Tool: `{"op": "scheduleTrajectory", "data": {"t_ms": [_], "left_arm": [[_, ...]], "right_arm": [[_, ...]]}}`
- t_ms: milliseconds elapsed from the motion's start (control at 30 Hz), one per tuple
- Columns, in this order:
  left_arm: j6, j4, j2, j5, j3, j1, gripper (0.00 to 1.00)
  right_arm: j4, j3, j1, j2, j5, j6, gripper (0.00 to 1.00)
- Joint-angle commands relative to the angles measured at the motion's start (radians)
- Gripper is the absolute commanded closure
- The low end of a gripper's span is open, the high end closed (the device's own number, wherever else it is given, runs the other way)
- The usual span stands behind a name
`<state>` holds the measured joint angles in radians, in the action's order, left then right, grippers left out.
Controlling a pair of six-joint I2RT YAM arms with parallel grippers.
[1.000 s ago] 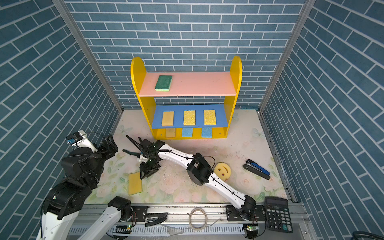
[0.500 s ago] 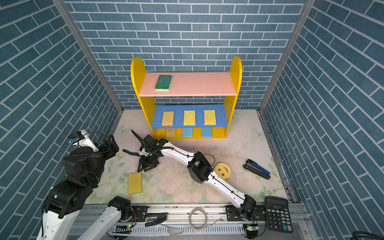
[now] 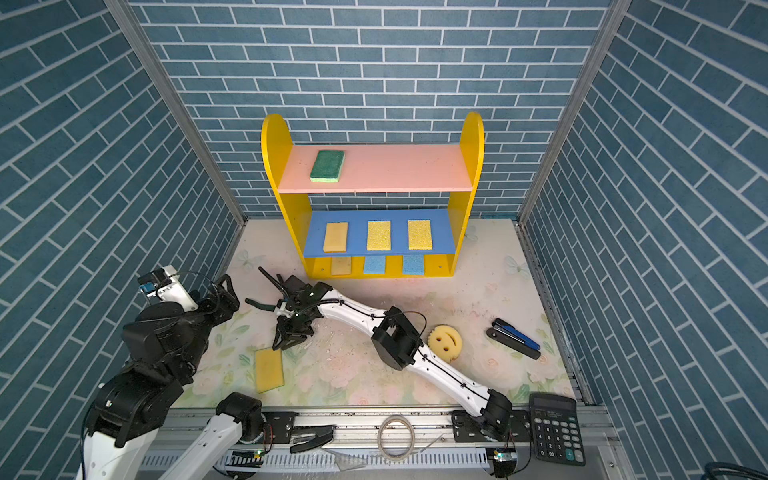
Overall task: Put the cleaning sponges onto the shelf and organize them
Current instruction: 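Grasp the yellow-green sponge on the table with the right gripper, then drag the yellow sponge toward the shelf with right gripper while left gripper approaches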
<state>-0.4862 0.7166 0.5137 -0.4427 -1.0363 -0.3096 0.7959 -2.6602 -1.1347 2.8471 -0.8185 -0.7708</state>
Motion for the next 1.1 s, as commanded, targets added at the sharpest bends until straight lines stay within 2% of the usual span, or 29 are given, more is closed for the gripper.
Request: {"op": "scheduleTrajectory", "data": {"t_ms": [0,67,167,367,633,833,1067], "left_arm": [[-0.015,0.042,-0.029,0.017,0.004,0.004,0.22],[-0.017,0.055,-0.041,0.019,0.003,0.004,0.22],[-0.018,0.071,-0.05,0.021,-0.002,0.004,0.22],[-0.022,0.083,-0.045,0.033,-0.007,0.004,0.22],[-0.009,0.054,0.013,0.067,-0.007,0.004,0.22],[0.003,0.006,0.081,0.157,0.014,0.004,0.22],[0.001,-0.065,0.208,0.312,0.06,0.006,0.2]], "right_arm": [[0.032,-0.018,-0.007,0.034,0.035,-0.037,0.8],[0.032,-0.002,-0.007,0.024,0.048,-0.035,0.92],[0.02,0.039,-0.002,-0.008,0.068,-0.022,1.0],[-0.099,0.239,0.019,-0.168,0.139,0.036,1.0],[-0.156,0.591,0.07,-0.53,0.378,0.219,1.0],[-0.235,0.909,0.116,-0.821,0.555,0.287,1.0],[-0.281,1.154,0.189,-1.027,0.671,0.312,1.0]]}}
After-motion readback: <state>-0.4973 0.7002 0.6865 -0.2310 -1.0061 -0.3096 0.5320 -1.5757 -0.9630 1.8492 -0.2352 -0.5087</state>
